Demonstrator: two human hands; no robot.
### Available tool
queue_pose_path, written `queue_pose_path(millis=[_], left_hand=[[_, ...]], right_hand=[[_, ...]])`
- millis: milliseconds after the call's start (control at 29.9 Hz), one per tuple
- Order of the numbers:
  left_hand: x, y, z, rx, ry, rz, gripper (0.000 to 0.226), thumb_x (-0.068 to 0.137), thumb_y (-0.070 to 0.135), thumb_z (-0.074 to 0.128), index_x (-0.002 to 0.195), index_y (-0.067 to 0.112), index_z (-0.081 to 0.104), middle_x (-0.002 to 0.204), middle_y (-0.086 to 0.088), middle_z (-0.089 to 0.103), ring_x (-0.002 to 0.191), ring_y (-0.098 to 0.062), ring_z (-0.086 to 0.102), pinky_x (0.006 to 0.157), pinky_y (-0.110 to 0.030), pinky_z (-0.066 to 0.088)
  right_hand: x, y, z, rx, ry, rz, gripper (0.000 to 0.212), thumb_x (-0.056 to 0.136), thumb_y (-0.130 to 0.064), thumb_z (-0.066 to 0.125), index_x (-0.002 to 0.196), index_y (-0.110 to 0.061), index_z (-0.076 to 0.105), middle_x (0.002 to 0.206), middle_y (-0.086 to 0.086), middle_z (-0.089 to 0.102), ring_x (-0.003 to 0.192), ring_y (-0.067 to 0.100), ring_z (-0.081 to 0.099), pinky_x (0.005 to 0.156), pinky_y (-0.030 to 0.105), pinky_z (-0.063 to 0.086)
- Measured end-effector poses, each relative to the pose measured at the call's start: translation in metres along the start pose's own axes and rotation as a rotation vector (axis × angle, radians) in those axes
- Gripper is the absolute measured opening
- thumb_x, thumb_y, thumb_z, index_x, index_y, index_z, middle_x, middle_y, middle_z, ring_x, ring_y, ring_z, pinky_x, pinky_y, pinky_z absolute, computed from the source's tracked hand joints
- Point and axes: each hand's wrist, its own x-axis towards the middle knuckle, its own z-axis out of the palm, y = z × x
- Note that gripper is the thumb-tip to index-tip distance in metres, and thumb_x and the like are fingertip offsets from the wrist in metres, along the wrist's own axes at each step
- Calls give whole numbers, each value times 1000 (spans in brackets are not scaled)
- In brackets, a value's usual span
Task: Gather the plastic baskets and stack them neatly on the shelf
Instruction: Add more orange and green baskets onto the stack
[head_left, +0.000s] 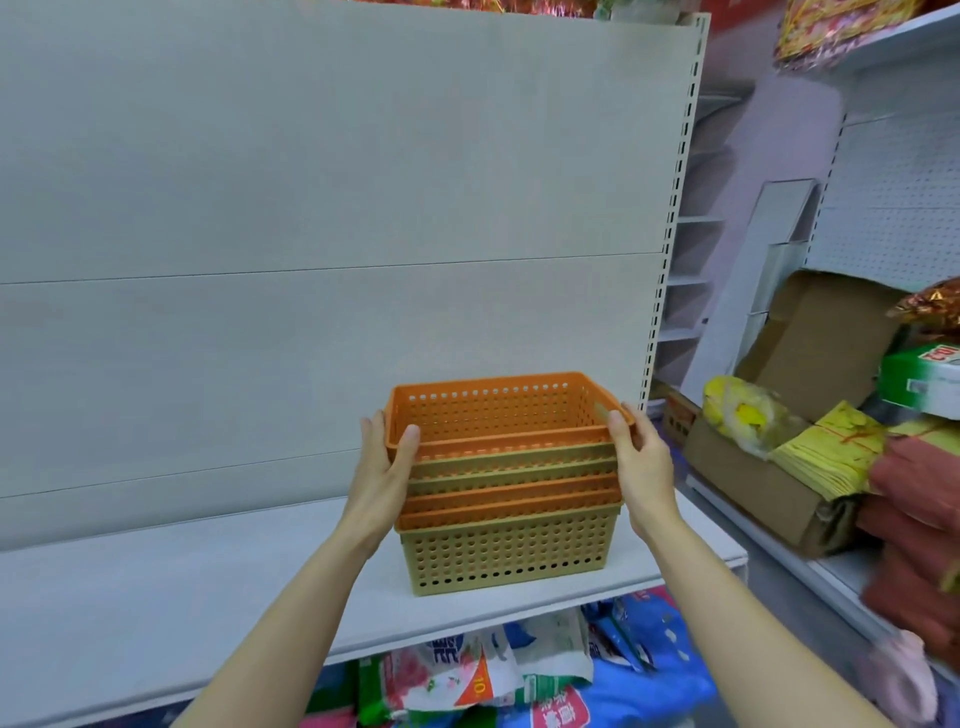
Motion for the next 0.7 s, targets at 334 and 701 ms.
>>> queue_pose_path(millis=[334, 701], left_hand=[[-13, 20, -13, 478, 68, 126, 47, 101, 46, 52, 138, 17, 47, 130, 10, 54, 121, -14, 54, 91, -33, 45], [-94, -3, -120, 1355, 30, 390, 69, 93, 58, 36, 122, 6, 69, 119, -12, 72, 103, -31, 71, 88, -45, 57]], right_hand=[[-7, -5, -1, -407, 95, -146, 48, 99, -41, 41, 140, -17, 39, 137, 4, 49, 126, 21, 44, 98, 37, 38], [-119, -28, 77, -652, -166, -733, 41, 93, -34, 53, 126, -10, 59, 119, 4, 65, 114, 18, 57, 94, 33, 49]])
